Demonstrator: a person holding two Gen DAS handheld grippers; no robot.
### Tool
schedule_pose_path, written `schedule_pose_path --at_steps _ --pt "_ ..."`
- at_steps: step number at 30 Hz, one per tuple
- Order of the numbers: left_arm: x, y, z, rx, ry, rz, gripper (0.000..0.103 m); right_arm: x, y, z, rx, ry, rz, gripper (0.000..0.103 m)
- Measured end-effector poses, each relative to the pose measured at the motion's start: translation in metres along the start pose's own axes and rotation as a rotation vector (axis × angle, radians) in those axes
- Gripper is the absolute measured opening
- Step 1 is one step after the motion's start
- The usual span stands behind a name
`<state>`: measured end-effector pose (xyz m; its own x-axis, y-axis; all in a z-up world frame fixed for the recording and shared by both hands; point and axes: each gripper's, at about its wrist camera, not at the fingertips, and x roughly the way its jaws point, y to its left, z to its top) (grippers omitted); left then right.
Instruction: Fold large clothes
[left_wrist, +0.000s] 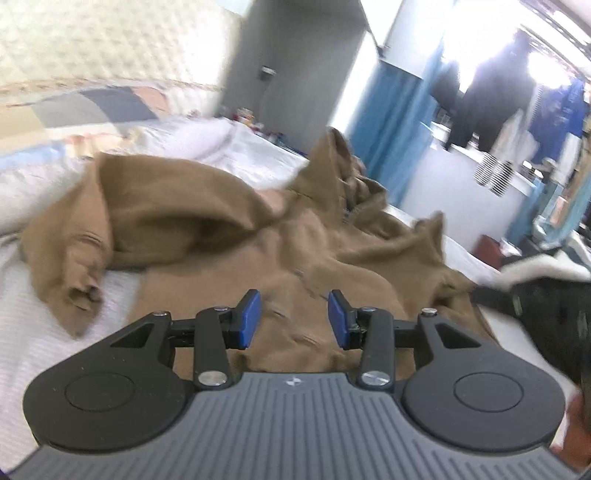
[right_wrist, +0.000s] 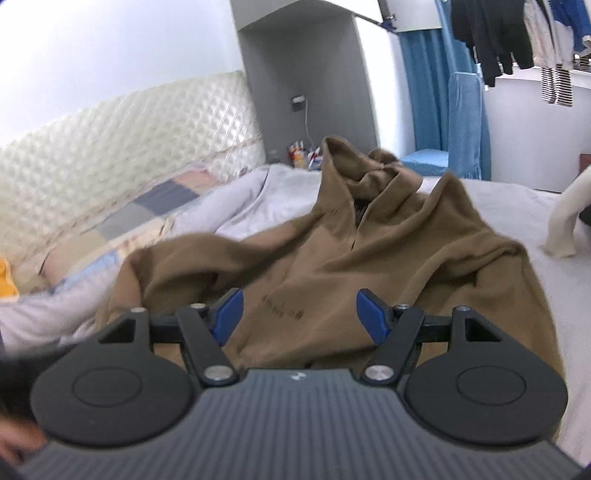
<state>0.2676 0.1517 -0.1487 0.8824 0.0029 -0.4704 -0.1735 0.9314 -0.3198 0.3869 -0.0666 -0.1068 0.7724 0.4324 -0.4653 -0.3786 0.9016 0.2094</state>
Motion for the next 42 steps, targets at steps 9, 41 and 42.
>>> schedule_pose_path --at_steps 9,41,42 --pt "0.022 0.050 0.025 -0.100 -0.095 0.258 0.052 0.016 -0.002 -0.021 0.026 0.057 0.002 0.070" --pt "0.022 0.073 0.106 -0.192 -0.267 0.361 0.017 0.059 -0.039 -0.028 0.210 0.165 -0.055 0.070" --pt "0.017 0.066 0.113 -0.216 -0.274 0.322 0.017 0.059 -0.043 -0.028 0.224 0.165 -0.053 0.070"
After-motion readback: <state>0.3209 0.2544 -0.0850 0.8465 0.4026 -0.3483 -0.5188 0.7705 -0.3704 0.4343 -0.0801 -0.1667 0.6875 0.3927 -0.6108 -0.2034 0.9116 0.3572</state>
